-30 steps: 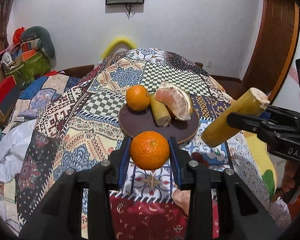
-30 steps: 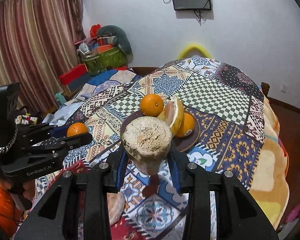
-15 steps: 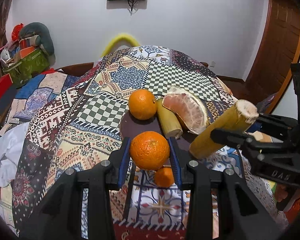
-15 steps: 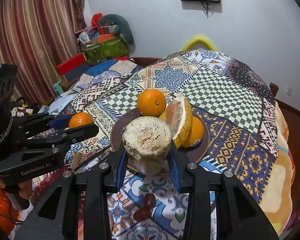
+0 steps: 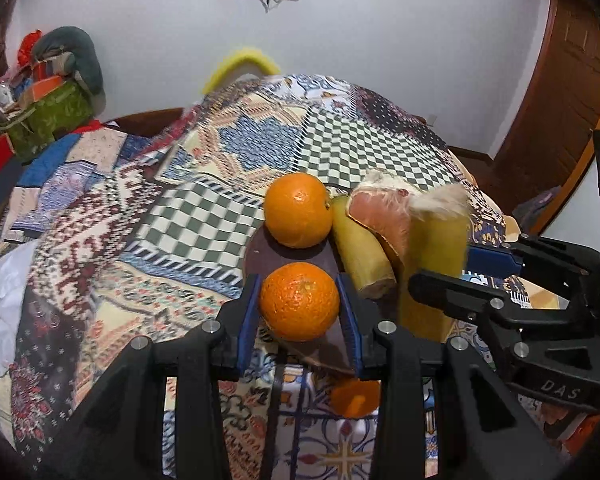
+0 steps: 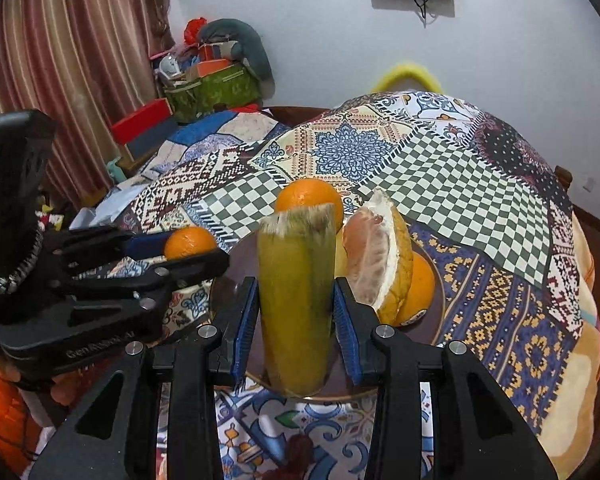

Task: Organize fruits
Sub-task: 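Lower the corn cob and tangerine onto the plate and open both grippers, then grasp the peeled pomelo segment with the left gripper while the right gripper moves toward the dates, then carry the pomelo segment toward the plate with the left gripper while the right gripper grasps a dark red date, then lower the pomelo segment and date onto the plate and open both grippers, then grasp a small tangerine with the left gripper while the right gripper grasps the second date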

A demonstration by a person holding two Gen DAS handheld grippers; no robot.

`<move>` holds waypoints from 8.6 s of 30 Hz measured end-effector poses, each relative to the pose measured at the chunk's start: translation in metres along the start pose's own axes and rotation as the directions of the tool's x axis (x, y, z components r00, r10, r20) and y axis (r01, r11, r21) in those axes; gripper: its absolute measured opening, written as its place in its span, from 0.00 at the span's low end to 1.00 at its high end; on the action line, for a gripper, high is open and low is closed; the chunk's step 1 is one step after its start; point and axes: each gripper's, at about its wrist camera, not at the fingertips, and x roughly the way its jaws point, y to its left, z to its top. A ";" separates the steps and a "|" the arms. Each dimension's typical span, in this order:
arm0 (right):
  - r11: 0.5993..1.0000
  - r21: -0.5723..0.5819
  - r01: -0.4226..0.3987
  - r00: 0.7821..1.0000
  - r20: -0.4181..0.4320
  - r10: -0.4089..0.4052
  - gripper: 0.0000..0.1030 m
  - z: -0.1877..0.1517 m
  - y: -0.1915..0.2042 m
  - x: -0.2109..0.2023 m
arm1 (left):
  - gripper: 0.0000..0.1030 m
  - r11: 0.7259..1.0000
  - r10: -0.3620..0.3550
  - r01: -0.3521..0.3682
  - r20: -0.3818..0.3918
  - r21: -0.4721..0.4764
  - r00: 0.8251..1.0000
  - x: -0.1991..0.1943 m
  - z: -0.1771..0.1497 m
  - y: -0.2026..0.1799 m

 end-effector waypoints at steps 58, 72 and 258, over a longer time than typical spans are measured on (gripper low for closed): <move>0.986 0.058 0.154 0.986 0.050 -0.157 0.49 -0.099 0.016 -0.139 | 0.65 0.999 0.022 -0.018 -0.111 0.033 0.994 -0.086 -0.108 -0.091; 0.984 0.070 0.162 0.987 0.011 -0.163 0.50 -0.119 0.013 -0.139 | 0.74 0.997 0.062 -0.053 -0.191 0.055 0.980 -0.059 -0.143 -0.087; 0.999 0.029 0.017 0.994 -0.106 -0.014 0.41 -0.076 -0.008 -0.022 | 0.46 0.999 0.032 -0.034 -0.068 -0.017 0.997 -0.027 -0.068 -0.001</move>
